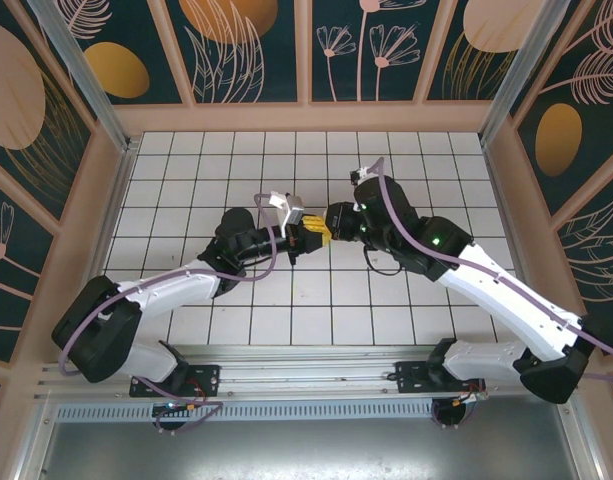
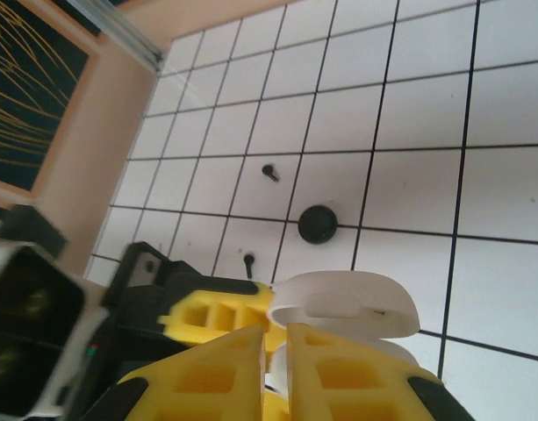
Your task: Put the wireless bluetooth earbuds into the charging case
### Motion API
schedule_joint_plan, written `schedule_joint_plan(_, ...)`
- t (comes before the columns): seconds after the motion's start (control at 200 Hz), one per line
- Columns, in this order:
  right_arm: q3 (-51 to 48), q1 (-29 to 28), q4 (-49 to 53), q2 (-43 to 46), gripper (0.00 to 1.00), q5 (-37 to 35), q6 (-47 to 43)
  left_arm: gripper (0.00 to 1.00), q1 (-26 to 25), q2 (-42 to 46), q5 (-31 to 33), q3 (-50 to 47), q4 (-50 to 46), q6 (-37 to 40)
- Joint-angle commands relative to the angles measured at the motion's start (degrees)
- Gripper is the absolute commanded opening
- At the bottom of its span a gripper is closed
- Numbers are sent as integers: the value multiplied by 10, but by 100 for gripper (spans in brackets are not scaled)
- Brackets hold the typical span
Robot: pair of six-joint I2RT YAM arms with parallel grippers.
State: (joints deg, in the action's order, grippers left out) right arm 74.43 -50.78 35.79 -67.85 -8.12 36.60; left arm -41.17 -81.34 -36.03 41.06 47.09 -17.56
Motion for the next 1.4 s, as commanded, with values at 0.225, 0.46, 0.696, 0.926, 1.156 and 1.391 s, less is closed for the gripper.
schedule_joint_plan(0.225,-17,10,-16,3,13,35,-8,0,-1,40,8,5,-19,29)
schedule_joint_plan(0.46,-2,21,-20,53,13,14,7,0,1,59,51,-3,-66,53)
schedule_joint_plan(0.696,-27,104,30,83,15,18,24,0,20,98,75,-57,-83,41)
schedule_joint_plan(0.926,-139,236,27,49,16,122,49,0,21,122,92,-103,-80,26)
schedule_joint_plan(1.156,-259,312,-40,21,21,156,62,0,21,122,91,-117,-80,21)
schedule_joint_plan(1.391,-316,325,-98,-10,18,170,67,0,21,110,84,-118,-77,26)
